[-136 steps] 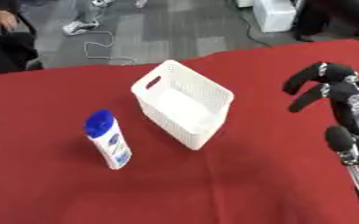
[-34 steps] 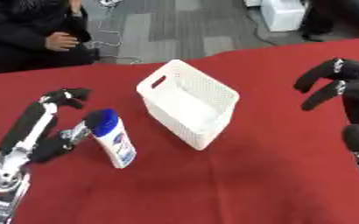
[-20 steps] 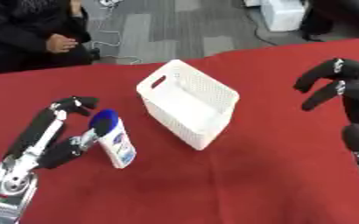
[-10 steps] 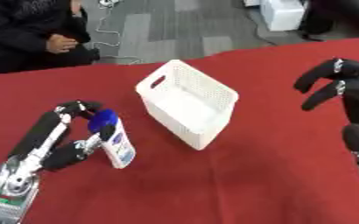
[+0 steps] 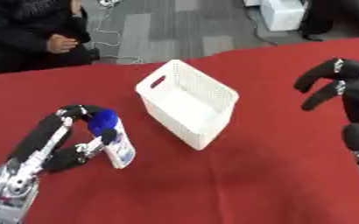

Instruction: Pick up objects on the table and place them in the box.

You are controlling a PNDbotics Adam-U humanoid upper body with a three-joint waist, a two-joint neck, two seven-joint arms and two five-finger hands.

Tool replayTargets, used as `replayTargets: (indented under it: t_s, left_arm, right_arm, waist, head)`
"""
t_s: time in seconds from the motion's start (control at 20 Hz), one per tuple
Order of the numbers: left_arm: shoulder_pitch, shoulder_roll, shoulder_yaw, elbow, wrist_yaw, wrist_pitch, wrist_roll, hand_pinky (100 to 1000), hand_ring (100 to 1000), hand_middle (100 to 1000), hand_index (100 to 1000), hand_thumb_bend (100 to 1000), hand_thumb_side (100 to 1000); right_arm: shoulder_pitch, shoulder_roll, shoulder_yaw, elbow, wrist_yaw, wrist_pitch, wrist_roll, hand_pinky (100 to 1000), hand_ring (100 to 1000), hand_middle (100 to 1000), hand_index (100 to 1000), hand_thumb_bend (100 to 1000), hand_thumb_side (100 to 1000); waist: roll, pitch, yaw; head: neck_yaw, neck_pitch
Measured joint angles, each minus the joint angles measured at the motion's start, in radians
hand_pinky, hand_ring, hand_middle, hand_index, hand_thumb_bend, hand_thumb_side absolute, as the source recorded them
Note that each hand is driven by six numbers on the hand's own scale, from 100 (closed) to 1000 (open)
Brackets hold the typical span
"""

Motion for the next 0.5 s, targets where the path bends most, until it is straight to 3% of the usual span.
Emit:
replayTargets:
  t_s: [0.5]
  left_arm:
    - [0.008,0.000,0.000,0.043,-0.017,-0.037,0.013,837,745,729,855,429,1000]
  right_arm:
    - [0.000,0.000,0.000,0.000,0.002,0.000,0.000,398,524,577,482,428,1000]
  waist:
    - [0.000,0.004,0.000]
  head:
    - [0.000,0.000]
